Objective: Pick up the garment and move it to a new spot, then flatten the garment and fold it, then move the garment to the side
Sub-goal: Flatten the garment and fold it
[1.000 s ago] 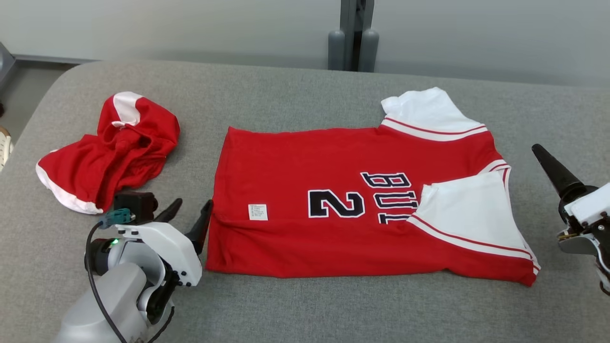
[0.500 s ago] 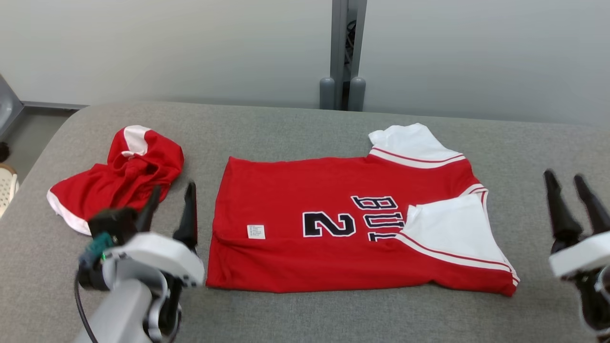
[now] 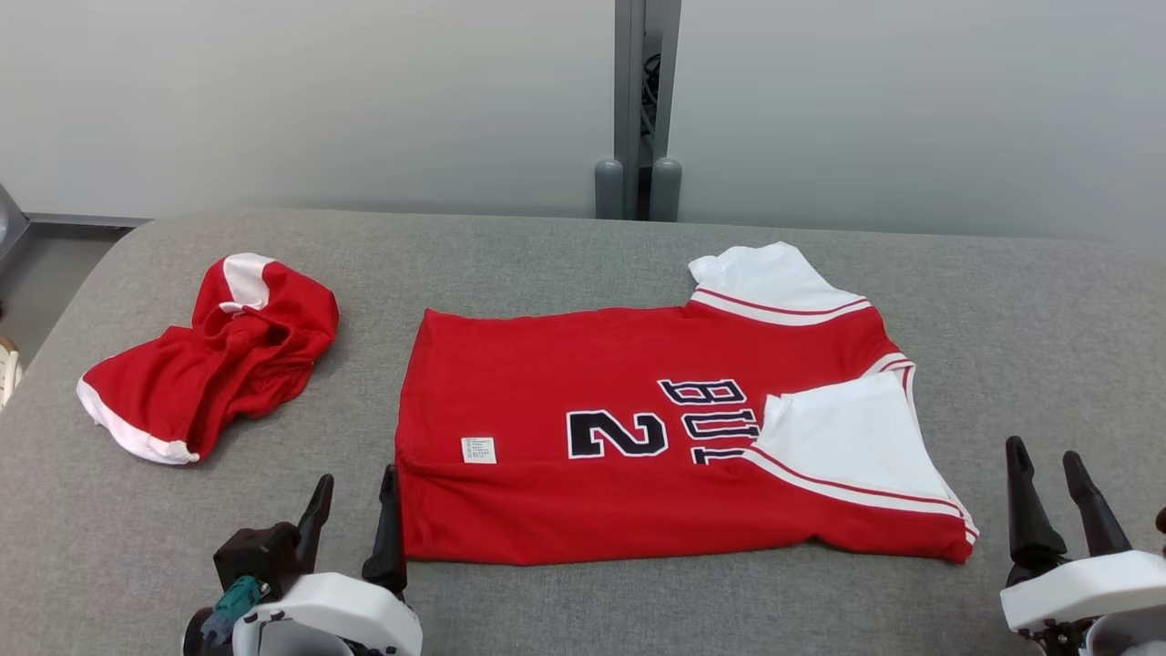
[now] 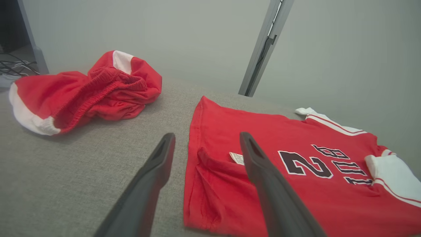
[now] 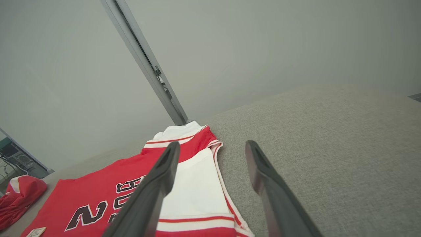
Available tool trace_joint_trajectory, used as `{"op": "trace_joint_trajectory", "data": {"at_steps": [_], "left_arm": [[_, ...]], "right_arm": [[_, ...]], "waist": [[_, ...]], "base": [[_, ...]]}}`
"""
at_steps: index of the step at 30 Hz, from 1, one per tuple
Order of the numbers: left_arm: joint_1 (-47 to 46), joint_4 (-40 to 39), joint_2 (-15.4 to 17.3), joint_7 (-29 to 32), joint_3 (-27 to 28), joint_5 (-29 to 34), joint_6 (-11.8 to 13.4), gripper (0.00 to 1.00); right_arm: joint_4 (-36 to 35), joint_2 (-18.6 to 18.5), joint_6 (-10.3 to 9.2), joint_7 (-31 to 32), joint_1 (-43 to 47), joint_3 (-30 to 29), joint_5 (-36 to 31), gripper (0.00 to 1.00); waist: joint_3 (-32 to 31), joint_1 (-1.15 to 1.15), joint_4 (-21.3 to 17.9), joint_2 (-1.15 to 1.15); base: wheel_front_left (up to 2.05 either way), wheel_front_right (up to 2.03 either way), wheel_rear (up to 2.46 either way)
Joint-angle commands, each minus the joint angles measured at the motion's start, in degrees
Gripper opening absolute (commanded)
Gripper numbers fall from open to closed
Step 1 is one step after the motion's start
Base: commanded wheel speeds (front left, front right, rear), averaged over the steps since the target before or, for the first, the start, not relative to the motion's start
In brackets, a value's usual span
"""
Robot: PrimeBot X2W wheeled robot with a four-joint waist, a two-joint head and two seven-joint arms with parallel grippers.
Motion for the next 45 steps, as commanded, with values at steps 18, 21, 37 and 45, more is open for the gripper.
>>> {"op": "trace_joint_trajectory", "data": {"at_steps": [18, 21, 37, 45], "left_arm": [[-6.9, 20.8, -1.1, 0.6, -4.3, -5.6, -6.3, 1.00], [-7.9, 21.9, -1.2, 0.7, -5.8, -9.7, -6.9, 1.00], [-12.3, 26.1, -1.2, 0.6, -14.1, -21.3, -7.3, 0.49], [-13.9, 27.2, -1.2, 0.0, -16.2, -23.7, -7.4, 0.00]], "right_arm": [[17.1, 0.7, 0.11, 0.1, -5.6, 4.0, 8.9, 1.00], [18.5, 0.7, 0.11, 0.1, -6.7, 5.1, 10.1, 1.00], [24.8, 0.0, 0.11, 0.0, -11.1, 11.2, 15.5, 1.00], [25.7, 0.3, 0.11, 1.6, -12.5, 14.9, 18.0, 0.00]], "waist": [[2.6, 0.00, 0.9, 0.00], [3.1, 0.00, 0.8, 0.00], [5.1, 0.00, 1.0, 0.00], [5.5, 0.00, 1.7, 0.00]], "base": [[0.00, 0.00, 0.00], [0.00, 0.00, 0.00], [0.00, 0.00, 0.00], [0.00, 0.00, 0.00]]}}
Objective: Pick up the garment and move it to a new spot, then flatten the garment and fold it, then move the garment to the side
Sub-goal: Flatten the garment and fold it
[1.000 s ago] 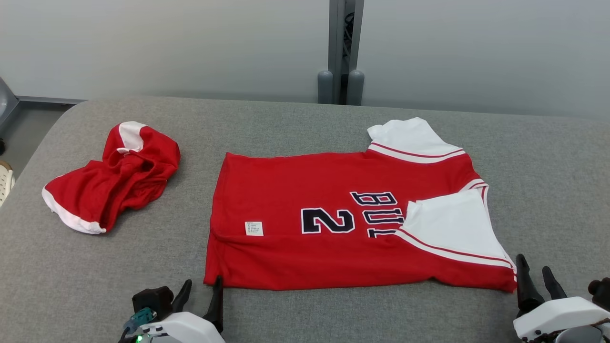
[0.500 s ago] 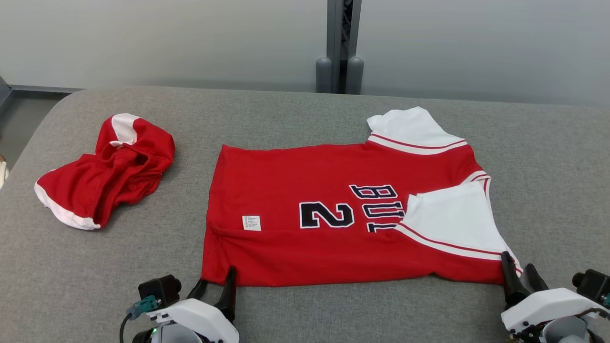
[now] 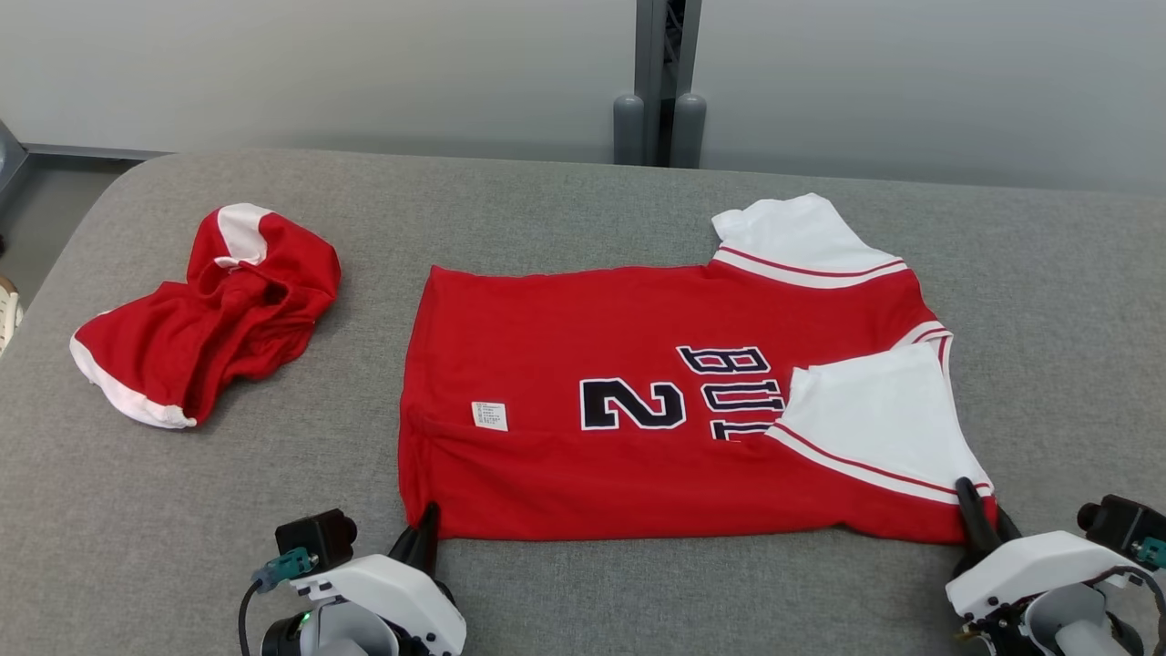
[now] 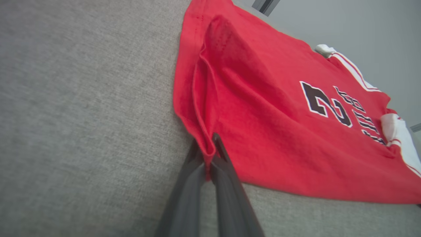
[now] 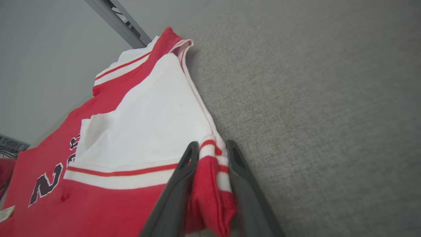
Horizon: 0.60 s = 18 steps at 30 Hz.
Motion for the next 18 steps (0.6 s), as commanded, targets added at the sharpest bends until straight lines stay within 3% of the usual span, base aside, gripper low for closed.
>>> {"op": "trace_joint_trajectory", "data": {"at_steps": [1, 18], "left_arm": [[-0.9, 0.5, 0.2, -0.3, -0.2, -0.5, -0.2, 0.00], [0.6, -0.4, 0.6, -0.5, 2.0, 4.6, -0.4, 0.00]], "right_arm": [[-0.3, 0.2, 0.11, 0.5, -0.1, 1.1, 1.1, 0.00], [-4.9, -3.9, 0.09, 2.6, 2.4, 2.2, 12.0, 0.00]], "waist": [[-0.1, 0.00, 0.1, 0.00], [-4.1, 0.00, -1.1, 0.00]], "base": [[0.00, 0.00, 0.00], [0.00, 0.00, 0.00]]}}
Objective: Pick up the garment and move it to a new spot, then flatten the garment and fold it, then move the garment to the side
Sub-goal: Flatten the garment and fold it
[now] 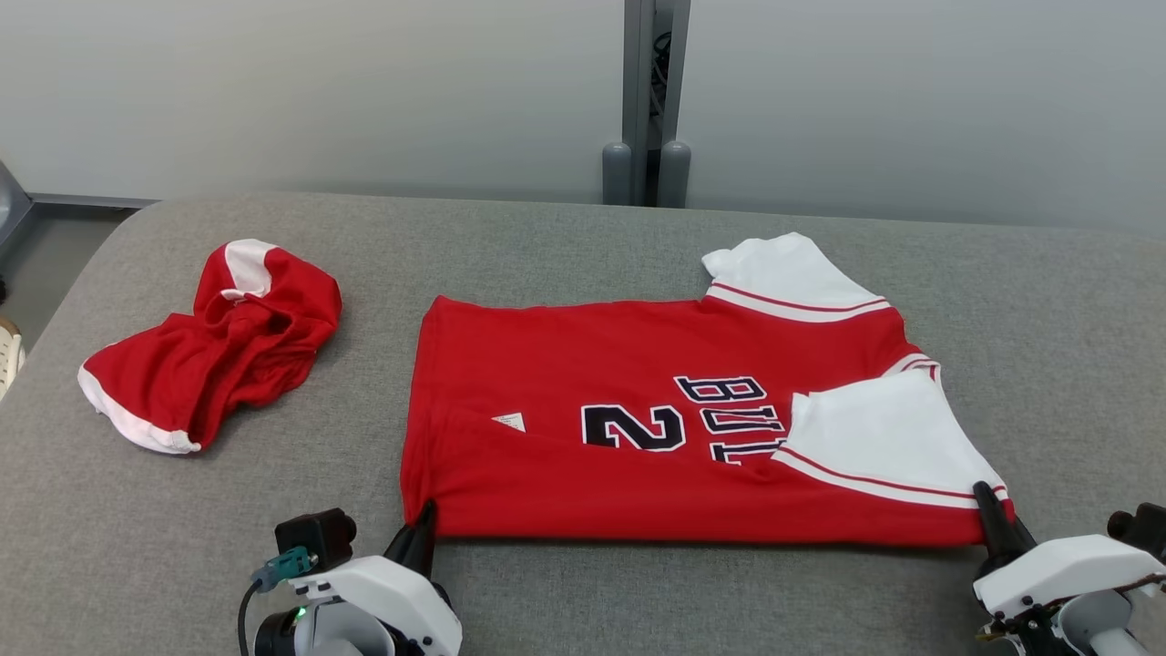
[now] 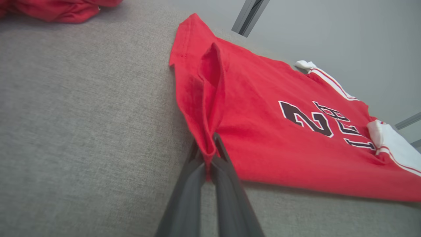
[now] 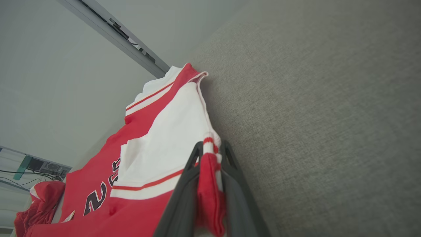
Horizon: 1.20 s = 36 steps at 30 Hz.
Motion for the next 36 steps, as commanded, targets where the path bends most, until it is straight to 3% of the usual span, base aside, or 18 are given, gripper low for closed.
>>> {"op": "trace_joint_trajectory", "data": {"at_steps": [1, 10, 15, 23, 29, 36], "left_arm": [[0.8, 0.0, 0.6, -0.3, 0.1, 0.4, -0.2, 0.00], [2.5, -0.1, 2.9, 3.6, -2.3, 1.3, -1.5, 0.00], [4.6, -2.3, 5.6, 7.8, -3.8, 1.8, -1.6, 0.00], [8.8, -8.9, 10.8, 15.4, -5.5, 2.0, 0.2, 0.00], [14.5, -16.8, 14.7, 21.9, -6.3, 0.9, 2.2, 0.00], [20.8, -27.9, 19.4, 28.6, -6.3, -0.9, 5.0, 0.00]], "right_arm": [[-0.3, -0.8, 0.03, 0.7, 1.1, -0.3, 1.0, 0.00], [-3.9, -3.7, 0.03, 12.4, 4.9, -1.4, 8.0, 0.00], [-7.7, -4.9, 0.03, 23.1, 7.8, -3.0, 13.9, 0.00], [-12.3, -8.7, 0.03, 36.7, 14.1, -4.6, 18.0, 0.00], [-15.1, -9.6, 0.02, 40.3, 18.0, -6.1, 17.7, 0.00], [-16.4, -8.0, 0.02, 41.6, 20.9, -8.4, 16.3, 0.00]], "waist": [[-0.3, 0.00, -0.1, 0.00], [-1.7, 0.00, -0.3, 0.00], [-2.8, 0.00, -0.5, 0.00], [-4.0, 0.00, -0.8, 0.00], [-4.4, 0.00, -1.2, 0.00], [-4.3, 0.00, -0.7, 0.00]], "base": [[0.00, 0.00, 0.00], [0.00, 0.00, 0.00], [0.00, 0.00, 0.00], [0.00, 0.00, 0.00], [0.00, 0.00, 0.00], [0.00, 0.00, 0.00]]}}
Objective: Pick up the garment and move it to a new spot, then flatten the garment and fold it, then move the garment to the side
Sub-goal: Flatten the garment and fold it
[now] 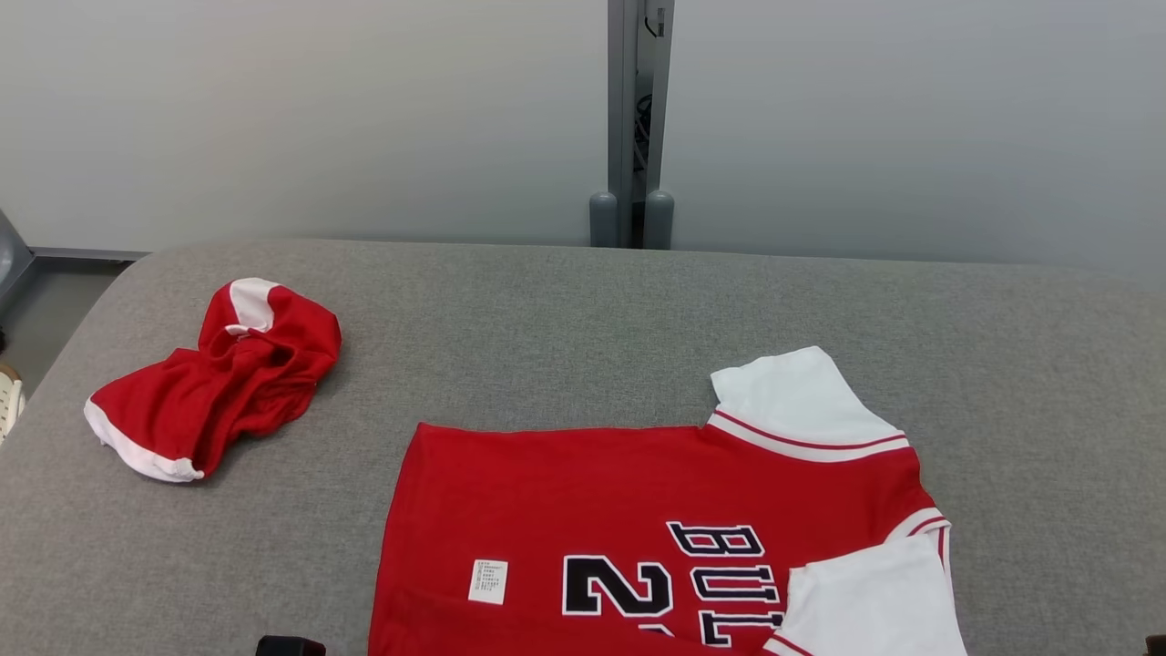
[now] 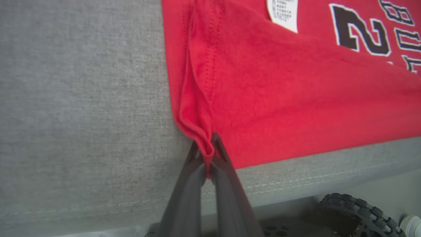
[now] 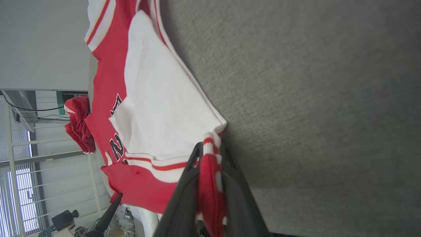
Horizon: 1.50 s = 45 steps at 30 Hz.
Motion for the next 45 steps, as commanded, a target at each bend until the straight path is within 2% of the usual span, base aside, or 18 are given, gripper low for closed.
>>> {"op": "trace_joint_trajectory", "data": {"at_steps": [1, 4, 5, 6, 13, 17, 22, 26, 31, 37, 40, 45], "left_arm": [[1.3, -1.7, 1.5, 1.0, 0.2, -0.1, 1.2, 0.00], [2.4, -5.2, 2.2, 2.3, 0.1, -0.2, 2.5, 0.00], [2.5, -6.2, 2.3, 2.2, 0.2, -0.1, 3.1, 0.43], [2.7, -7.0, 2.4, 2.2, 0.5, 0.0, 3.7, 1.00], [3.0, -9.3, 3.5, 2.3, 1.3, 0.9, 6.5, 1.00], [2.3, -10.5, 4.4, 2.1, 2.3, 1.0, 7.8, 1.00], [-0.3, -11.1, 4.9, -1.0, 4.4, 2.9, 10.8, 1.00], [-3.5, -10.9, 3.3, -6.6, 6.4, 4.6, 12.7, 1.00], [-7.0, -8.1, -1.0, -15.5, 8.3, 4.6, 11.5, 1.00], [-10.8, -1.4, -5.9, -26.6, 8.9, 6.9, 9.1, 1.00], [-11.9, 1.3, -8.2, -28.2, 9.8, 9.5, 8.5, 1.00], [-9.9, 1.3, -11.9, -28.4, 14.5, 16.0, 7.6, 1.00]], "right_arm": [[0.0, 0.0, 0.02, 0.3, 0.8, -0.9, -0.8, 0.00], [0.8, 0.6, 0.01, -0.4, 0.8, -2.6, -2.3, 0.00], [1.1, 0.8, 0.01, -0.8, 0.4, -3.2, -3.0, 0.42], [1.8, 1.3, 0.01, -0.8, 0.1, -3.8, -3.4, 1.00], [6.2, 2.8, -0.15, 0.1, -2.2, -8.1, -7.3, 1.00], [5.9, 3.2, -0.10, 0.0, -4.2, -11.2, -10.8, 1.00], [0.2, 3.8, 0.07, -4.6, -6.9, -15.7, -16.9, 1.00], [-7.4, 4.7, 0.07, -11.9, -8.4, -17.2, -24.3, 1.00], [-14.3, 4.1, 0.06, -25.7, -8.7, -14.5, -37.9, 1.00], [-12.8, 4.2, 0.06, -41.6, -9.6, -9.9, -51.8, 1.00], [-11.5, 6.2, 0.06, -44.5, -9.9, -8.0, -56.9, 1.00], [-11.8, 9.7, 0.03, -45.1, -9.2, -8.2, -62.0, 1.00]], "waist": [[0.1, 0.00, 0.2, 0.00], [0.3, 0.00, 0.5, 0.00], [0.4, 0.00, 0.6, 0.00], [0.4, 0.00, 0.6, 0.00], [0.6, 0.00, 0.7, 0.00], [0.5, 0.00, 0.5, 0.00], [0.5, 0.00, 0.3, 0.00], [0.7, 0.00, 0.0, 0.00], [1.3, 0.00, -0.5, 0.00], [2.0, 0.00, -1.2, 0.00], [2.3, 0.00, -1.4, 0.00], [3.2, 0.00, -1.8, 0.00]], "base": [[0.00, 0.00, 0.00], [0.00, 0.00, 0.00], [0.00, 0.00, 0.00], [0.00, 0.00, 0.00], [0.00, 0.00, 0.00], [0.00, 0.00, 0.00], [0.00, 0.00, 0.00], [0.00, 0.00, 0.00], [0.00, 0.00, 0.00], [0.00, 0.00, 0.00], [0.00, 0.00, 0.00], [0.00, 0.00, 0.00]]}}
